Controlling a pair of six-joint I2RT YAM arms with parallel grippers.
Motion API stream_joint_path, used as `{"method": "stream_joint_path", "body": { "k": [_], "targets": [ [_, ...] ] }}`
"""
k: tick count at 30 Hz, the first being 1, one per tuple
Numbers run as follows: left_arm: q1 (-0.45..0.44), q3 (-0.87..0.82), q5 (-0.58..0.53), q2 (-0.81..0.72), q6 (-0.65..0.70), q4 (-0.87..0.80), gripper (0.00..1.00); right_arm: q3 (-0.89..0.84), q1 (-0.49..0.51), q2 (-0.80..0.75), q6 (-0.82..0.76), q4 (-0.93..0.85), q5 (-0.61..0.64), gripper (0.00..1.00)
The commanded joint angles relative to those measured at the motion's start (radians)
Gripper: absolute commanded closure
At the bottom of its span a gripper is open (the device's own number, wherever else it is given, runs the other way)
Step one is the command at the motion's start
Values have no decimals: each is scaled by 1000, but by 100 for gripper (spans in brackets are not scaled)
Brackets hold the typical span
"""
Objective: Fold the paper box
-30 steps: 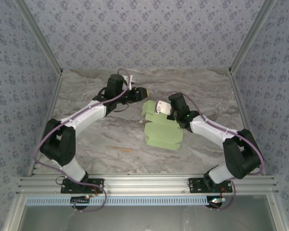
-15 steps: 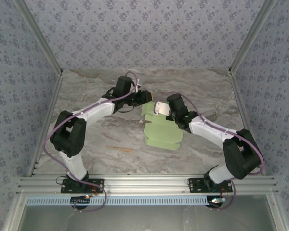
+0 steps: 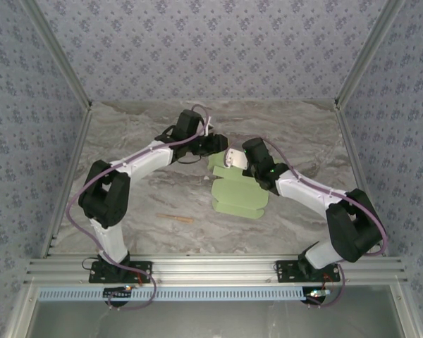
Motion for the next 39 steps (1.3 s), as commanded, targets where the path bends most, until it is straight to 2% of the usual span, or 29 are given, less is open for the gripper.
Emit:
{"method": "stream_joint_path", "body": {
  "k": [1,12,29,34,39],
  "targets": [
    [-5,53,4,24,39,-83,63,40,8,-1,3,-8,30,95],
    [-28,63,25,41,-7,-85,60,61,18,19,17,-12,74,96],
    [-31,62,83,85,-237,144,59,76,24,30,92,-27,44,96],
    [-20,69,63,62,-208,107,57,78,17,26,99,-47,46,96],
    [-19,107,14,37,-84,-56,53,77,9,19,107,-65,48,96]
  ]
}}
